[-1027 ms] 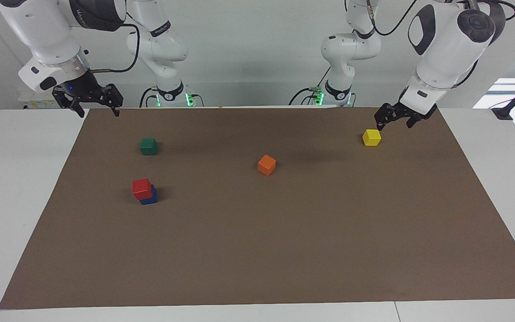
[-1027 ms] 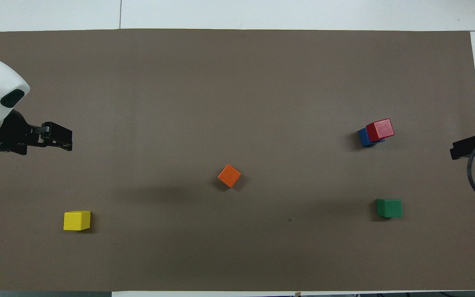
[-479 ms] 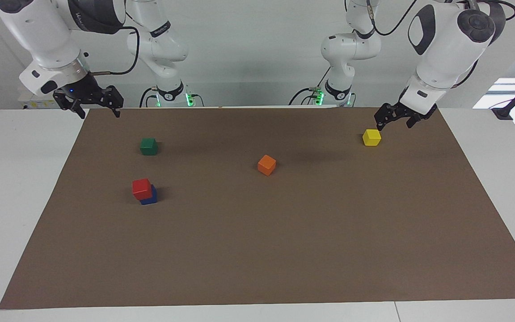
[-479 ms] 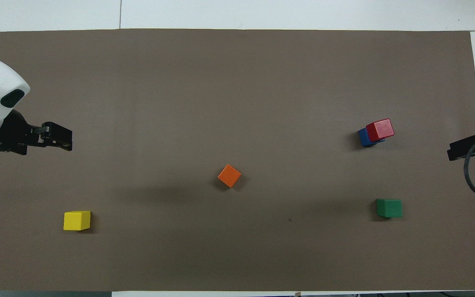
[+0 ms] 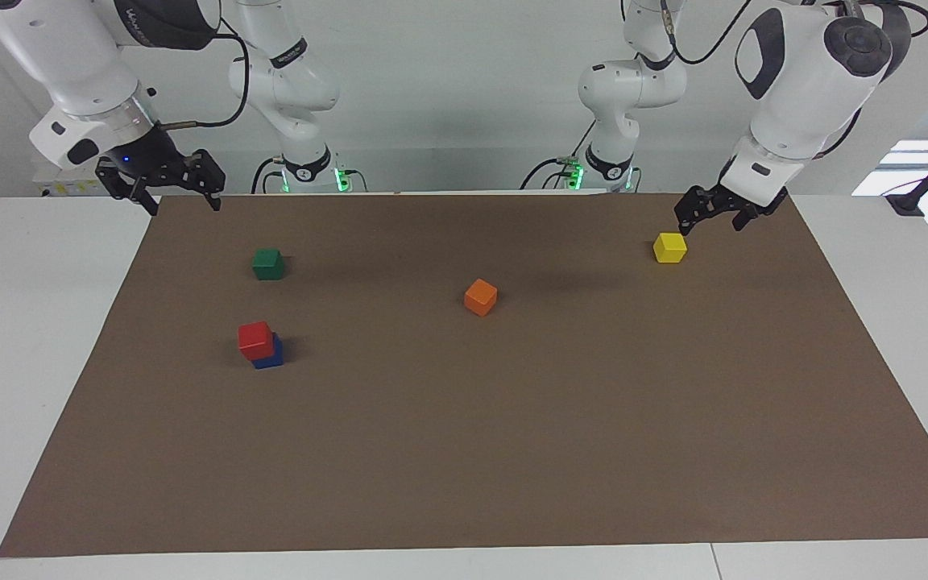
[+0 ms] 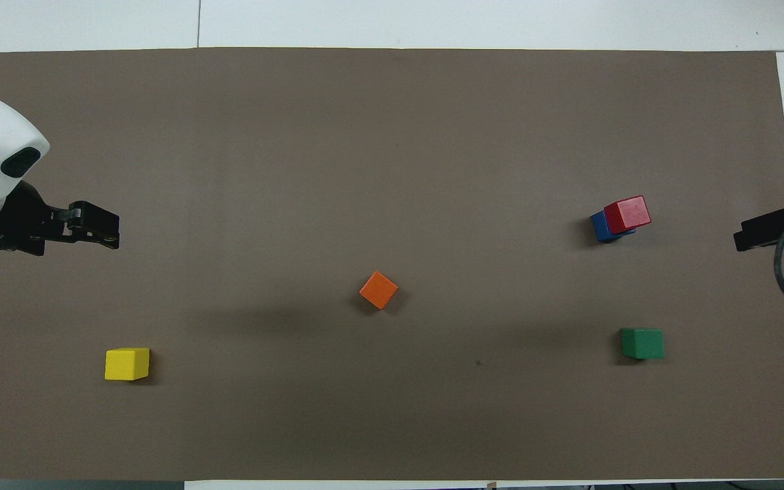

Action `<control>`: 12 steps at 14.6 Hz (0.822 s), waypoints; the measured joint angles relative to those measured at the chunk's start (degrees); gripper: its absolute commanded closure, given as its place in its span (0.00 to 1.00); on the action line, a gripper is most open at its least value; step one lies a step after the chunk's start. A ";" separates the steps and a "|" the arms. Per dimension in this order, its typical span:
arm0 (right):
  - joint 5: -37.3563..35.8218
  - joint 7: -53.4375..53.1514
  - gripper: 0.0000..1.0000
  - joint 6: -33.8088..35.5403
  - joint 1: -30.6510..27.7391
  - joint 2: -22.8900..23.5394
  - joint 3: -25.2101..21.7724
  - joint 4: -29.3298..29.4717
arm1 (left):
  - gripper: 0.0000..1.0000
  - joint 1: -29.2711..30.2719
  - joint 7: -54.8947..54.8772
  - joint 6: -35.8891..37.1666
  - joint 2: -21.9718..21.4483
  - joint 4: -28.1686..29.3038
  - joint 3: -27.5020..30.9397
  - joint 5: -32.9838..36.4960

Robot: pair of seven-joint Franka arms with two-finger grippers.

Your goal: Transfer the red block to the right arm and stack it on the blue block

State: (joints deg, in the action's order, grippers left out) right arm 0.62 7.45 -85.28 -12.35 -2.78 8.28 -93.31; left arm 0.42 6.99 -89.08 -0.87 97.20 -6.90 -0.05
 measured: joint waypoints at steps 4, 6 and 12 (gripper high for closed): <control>-0.01 0.00 0.01 0.07 -0.58 1.29 -0.22 2.34 | 0.00 0.00 0.00 0.00 0.00 0.00 0.00 0.00; -0.01 0.00 0.01 0.07 -1.51 2.03 -0.27 4.05 | 0.00 0.00 0.00 0.00 0.00 0.00 0.00 0.00; -0.15 0.00 0.00 2.99 -1.55 2.54 -0.52 6.63 | 0.00 0.00 0.00 0.00 0.00 0.00 0.00 0.00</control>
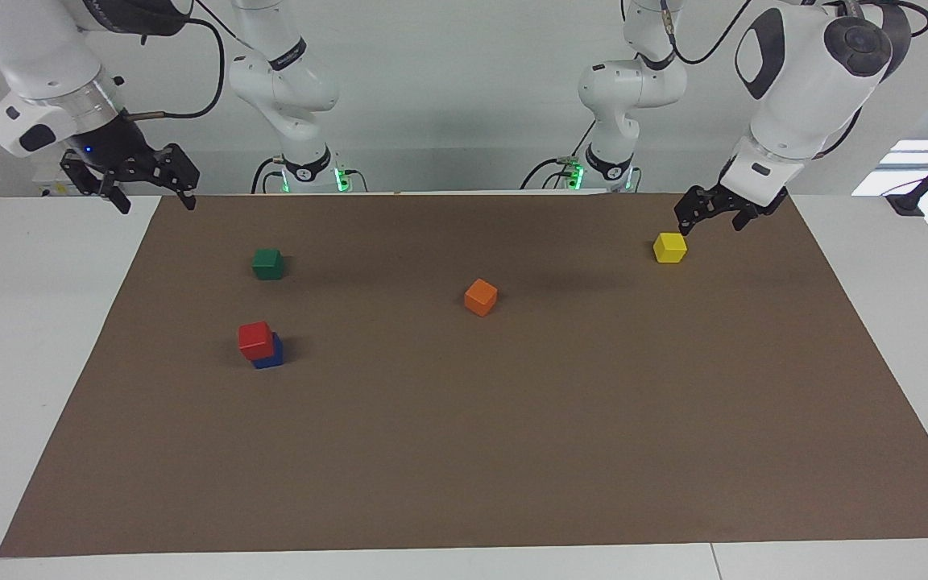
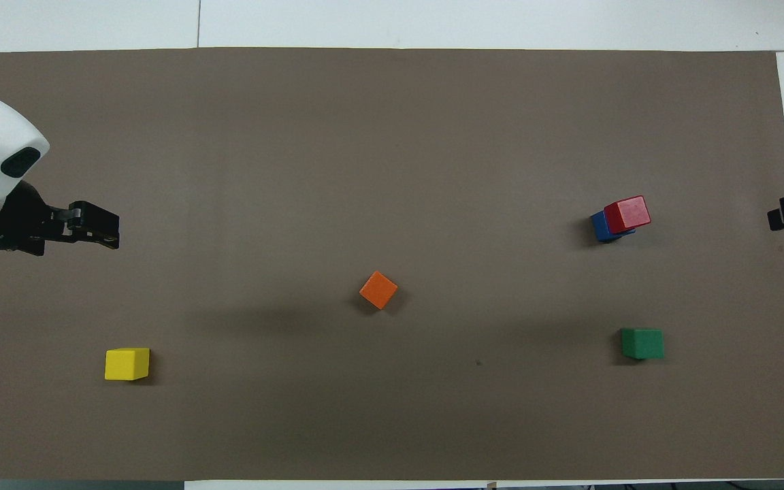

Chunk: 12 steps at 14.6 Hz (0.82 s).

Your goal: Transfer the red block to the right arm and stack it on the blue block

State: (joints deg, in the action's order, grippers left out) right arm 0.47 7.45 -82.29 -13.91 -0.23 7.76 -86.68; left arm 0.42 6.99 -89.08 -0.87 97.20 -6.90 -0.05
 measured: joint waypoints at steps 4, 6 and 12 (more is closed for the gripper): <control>-0.30 0.69 0.00 1.63 6.42 -0.86 -8.50 0.64 | 0.00 0.00 0.00 0.00 0.00 0.00 0.00 0.00; -0.30 1.13 0.00 1.63 7.83 -0.88 -10.62 0.63 | 0.00 0.00 0.00 0.00 0.00 0.00 0.00 0.00; -0.31 1.18 0.00 1.65 8.38 -0.58 -10.84 0.51 | 0.00 0.00 0.00 0.00 0.00 0.00 0.00 0.00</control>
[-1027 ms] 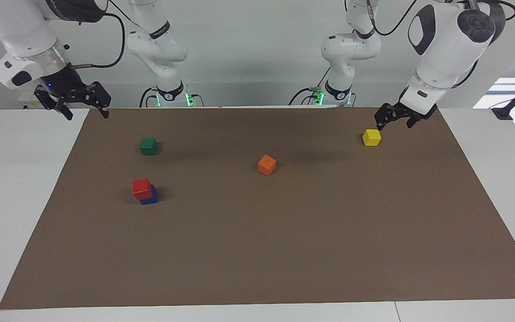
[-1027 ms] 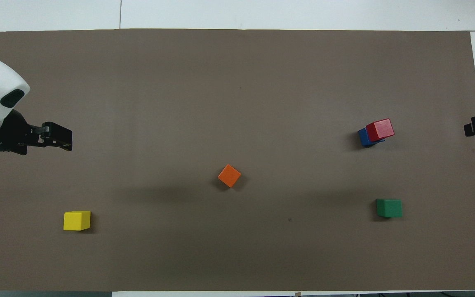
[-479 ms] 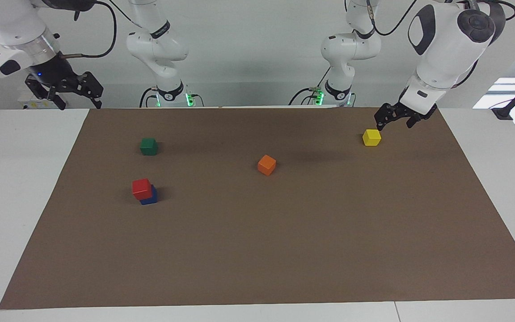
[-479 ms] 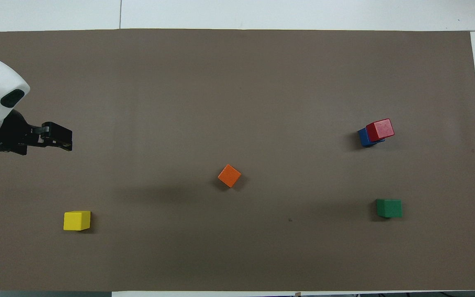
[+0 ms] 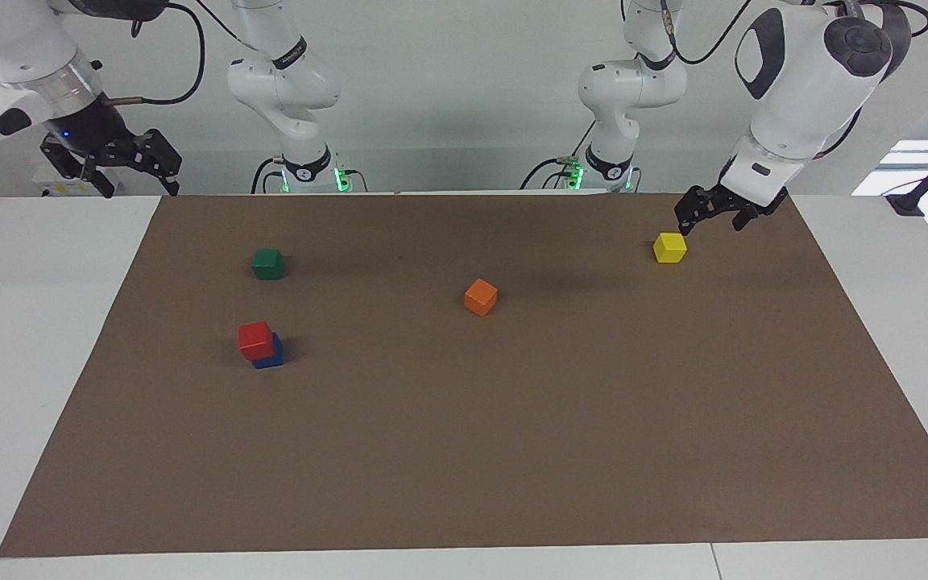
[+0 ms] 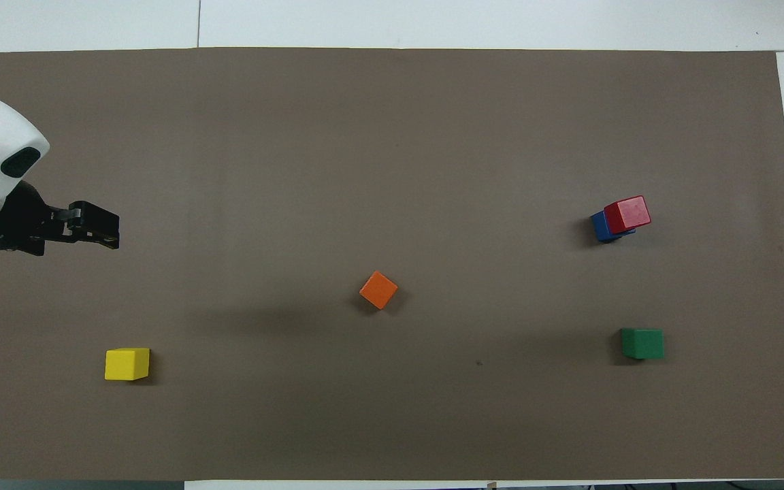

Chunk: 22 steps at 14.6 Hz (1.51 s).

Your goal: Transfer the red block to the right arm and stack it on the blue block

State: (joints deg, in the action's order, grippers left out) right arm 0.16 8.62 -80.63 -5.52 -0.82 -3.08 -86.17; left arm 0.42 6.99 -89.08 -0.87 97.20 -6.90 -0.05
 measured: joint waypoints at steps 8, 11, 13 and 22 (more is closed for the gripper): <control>0.00 -0.01 0.00 -4.81 0.28 0.30 0.01 -1.63 | 0.00 0.00 0.00 0.00 0.00 0.00 0.00 0.00; 0.00 -0.01 0.00 -6.24 0.43 0.20 0.01 -3.16 | 0.00 0.00 0.00 0.00 0.00 0.00 0.00 0.00; 0.00 -0.01 0.00 -6.25 0.45 -0.11 0.01 -3.66 | 0.00 0.00 0.00 0.00 0.00 0.00 0.00 0.00; 0.00 -0.07 0.00 -8.69 0.80 -0.77 0.02 -6.12 | 0.00 -0.09 0.00 3.18 -0.43 -0.15 -0.38 0.00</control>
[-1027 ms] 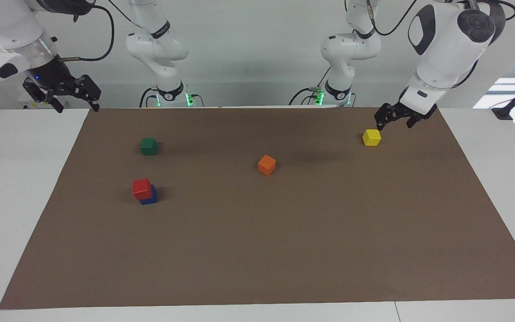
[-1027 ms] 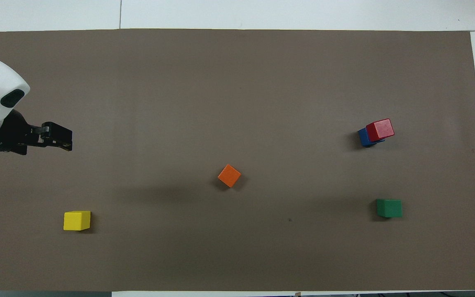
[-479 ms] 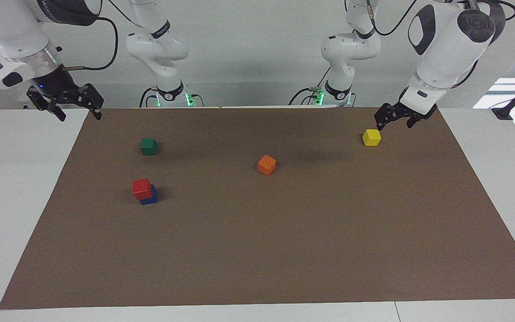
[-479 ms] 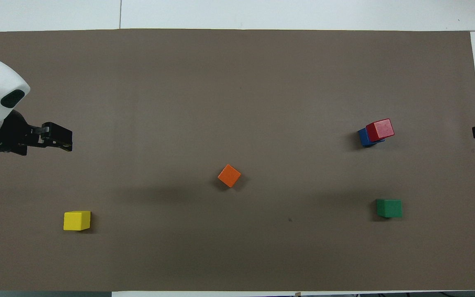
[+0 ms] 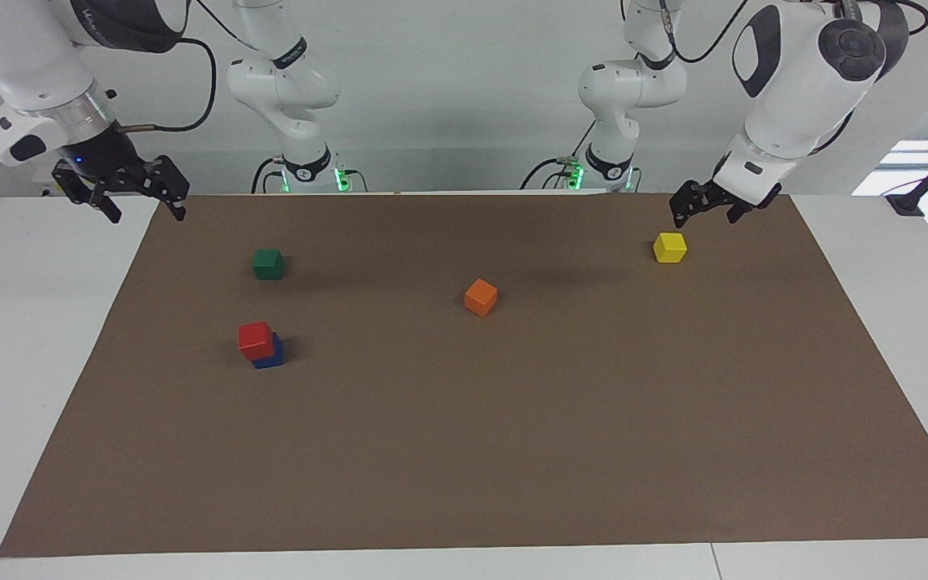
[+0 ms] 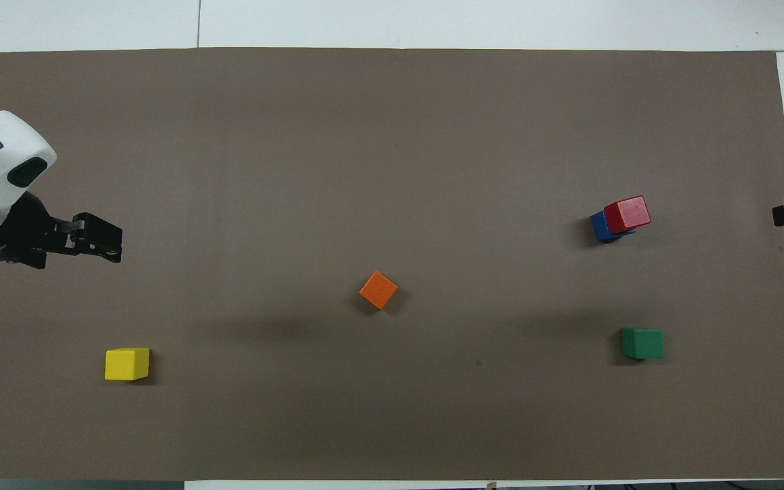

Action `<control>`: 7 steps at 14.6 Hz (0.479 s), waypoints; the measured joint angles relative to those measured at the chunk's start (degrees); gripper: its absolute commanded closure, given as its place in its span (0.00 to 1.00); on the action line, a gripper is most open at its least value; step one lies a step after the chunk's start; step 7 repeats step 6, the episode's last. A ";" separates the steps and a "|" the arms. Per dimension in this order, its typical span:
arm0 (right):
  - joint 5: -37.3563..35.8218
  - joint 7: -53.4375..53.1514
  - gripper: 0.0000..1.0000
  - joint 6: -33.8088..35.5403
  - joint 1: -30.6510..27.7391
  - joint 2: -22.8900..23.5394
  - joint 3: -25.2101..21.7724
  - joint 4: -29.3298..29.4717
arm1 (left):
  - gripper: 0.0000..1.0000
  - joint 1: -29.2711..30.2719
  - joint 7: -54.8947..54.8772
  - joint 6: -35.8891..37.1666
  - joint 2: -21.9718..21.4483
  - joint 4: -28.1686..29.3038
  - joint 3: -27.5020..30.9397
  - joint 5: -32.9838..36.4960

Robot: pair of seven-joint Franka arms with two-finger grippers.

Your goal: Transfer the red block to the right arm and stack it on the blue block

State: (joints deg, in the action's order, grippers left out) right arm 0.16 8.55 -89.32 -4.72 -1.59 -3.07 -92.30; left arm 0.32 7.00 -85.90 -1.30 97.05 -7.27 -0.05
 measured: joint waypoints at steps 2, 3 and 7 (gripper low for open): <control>0.00 0.00 0.00 -0.01 0.53 -0.15 0.01 -0.34 | 0.00 0.00 0.00 -0.51 -0.02 -0.51 0.01 0.00; 0.00 0.00 0.00 -0.01 0.76 -0.25 0.02 -0.45 | 0.00 0.00 0.00 -0.85 -0.02 -0.84 0.07 0.00; 0.00 -0.01 0.00 -0.01 0.87 -0.47 0.01 -0.66 | 0.00 0.03 0.00 -2.29 0.05 -1.08 0.79 0.00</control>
